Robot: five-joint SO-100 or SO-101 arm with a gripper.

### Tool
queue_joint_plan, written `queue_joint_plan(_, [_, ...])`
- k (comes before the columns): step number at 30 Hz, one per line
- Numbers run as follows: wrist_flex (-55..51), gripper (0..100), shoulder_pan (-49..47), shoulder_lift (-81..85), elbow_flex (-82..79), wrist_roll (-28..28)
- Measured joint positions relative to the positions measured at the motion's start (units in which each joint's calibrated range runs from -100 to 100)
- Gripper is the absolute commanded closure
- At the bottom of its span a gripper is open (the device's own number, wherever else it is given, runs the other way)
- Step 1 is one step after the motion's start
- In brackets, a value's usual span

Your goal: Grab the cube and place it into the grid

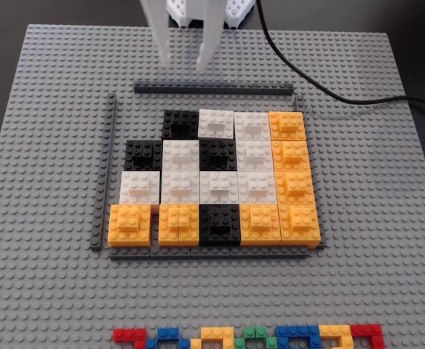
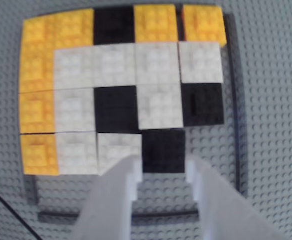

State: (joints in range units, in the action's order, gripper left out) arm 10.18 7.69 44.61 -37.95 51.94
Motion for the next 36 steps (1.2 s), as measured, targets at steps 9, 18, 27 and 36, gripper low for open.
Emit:
queue_joint_plan(9, [-2.1,100,-3.5,13.15,2.12,-2.0])
queue_joint_plan(18, [2.34,100,-4.3,25.78,-6.62,-3.08])
queue_joint_plan(27, [5.42,100,-5.03,37.66,-19.59,-4.2])
queue_joint_plan(36, [7.86,100,-5.69,52.67,-37.33,-4.84])
